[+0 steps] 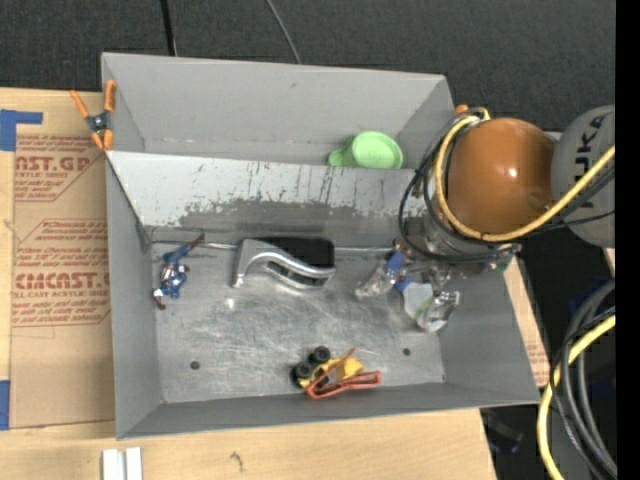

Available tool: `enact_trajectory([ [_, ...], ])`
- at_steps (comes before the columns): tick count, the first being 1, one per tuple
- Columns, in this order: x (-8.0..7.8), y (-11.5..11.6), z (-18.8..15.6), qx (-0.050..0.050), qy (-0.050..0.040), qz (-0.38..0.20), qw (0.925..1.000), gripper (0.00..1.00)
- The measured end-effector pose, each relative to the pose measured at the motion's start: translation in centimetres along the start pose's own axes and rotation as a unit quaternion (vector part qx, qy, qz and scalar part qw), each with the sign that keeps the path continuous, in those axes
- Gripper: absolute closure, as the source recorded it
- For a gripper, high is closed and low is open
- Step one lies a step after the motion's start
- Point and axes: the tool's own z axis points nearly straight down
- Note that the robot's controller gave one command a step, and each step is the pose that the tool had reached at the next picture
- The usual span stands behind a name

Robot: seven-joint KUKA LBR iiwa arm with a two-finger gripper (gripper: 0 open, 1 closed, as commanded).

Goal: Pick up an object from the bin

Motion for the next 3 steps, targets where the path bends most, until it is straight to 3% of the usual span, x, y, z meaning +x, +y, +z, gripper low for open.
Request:
enact_trajectory([
  [1, 0.0, 0.0, 0.0, 0.0, -0.0001, 0.0, 1.0, 0.0],
  [2, 3.5, -1.4, -4.2, -0.001, 0.0, -0.033, 0.9995, 0.0],
  [3, 4.6, -2.6, -5.8, 0.003, 0.0015, -0.06, 0.9982, 0.0],
])
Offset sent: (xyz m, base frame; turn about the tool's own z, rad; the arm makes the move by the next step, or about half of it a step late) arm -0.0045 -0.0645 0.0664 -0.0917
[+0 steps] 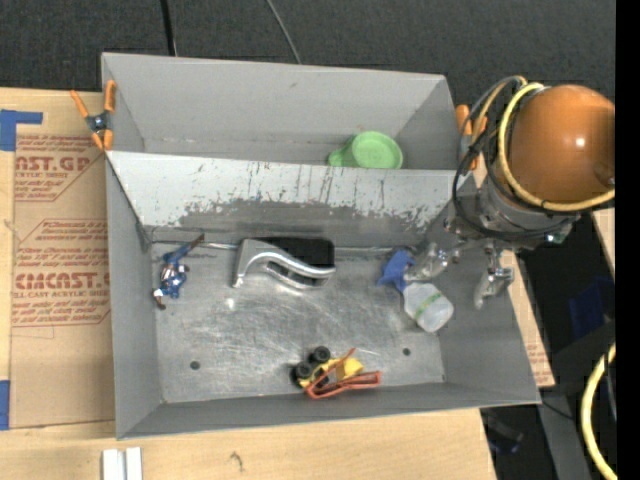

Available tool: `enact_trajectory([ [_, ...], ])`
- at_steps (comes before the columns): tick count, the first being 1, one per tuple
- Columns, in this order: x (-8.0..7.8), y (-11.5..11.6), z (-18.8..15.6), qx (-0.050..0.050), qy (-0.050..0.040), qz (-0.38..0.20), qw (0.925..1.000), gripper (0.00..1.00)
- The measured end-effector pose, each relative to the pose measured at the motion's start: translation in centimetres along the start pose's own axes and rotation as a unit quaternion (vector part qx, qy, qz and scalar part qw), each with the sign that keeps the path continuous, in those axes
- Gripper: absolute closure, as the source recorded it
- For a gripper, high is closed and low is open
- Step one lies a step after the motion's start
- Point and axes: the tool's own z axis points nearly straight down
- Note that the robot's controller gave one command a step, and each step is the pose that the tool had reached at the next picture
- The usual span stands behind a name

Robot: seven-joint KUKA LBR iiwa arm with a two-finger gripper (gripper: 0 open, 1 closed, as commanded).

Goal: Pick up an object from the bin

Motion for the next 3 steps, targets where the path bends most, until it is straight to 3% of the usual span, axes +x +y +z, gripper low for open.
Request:
enact_trajectory([
  [1, -1.6, -1.3, 5.3, 0.001, -0.002, -0.025, 0.9997, 0.0],
  [2, -0.4, 0.1, 10.8, 0.0, -0.0073, -0.182, 0.9832, 1.0],
  [3, -0.4, 0.1, 10.8, 0.0, -0.0074, -0.182, 0.9832, 1.0],
])
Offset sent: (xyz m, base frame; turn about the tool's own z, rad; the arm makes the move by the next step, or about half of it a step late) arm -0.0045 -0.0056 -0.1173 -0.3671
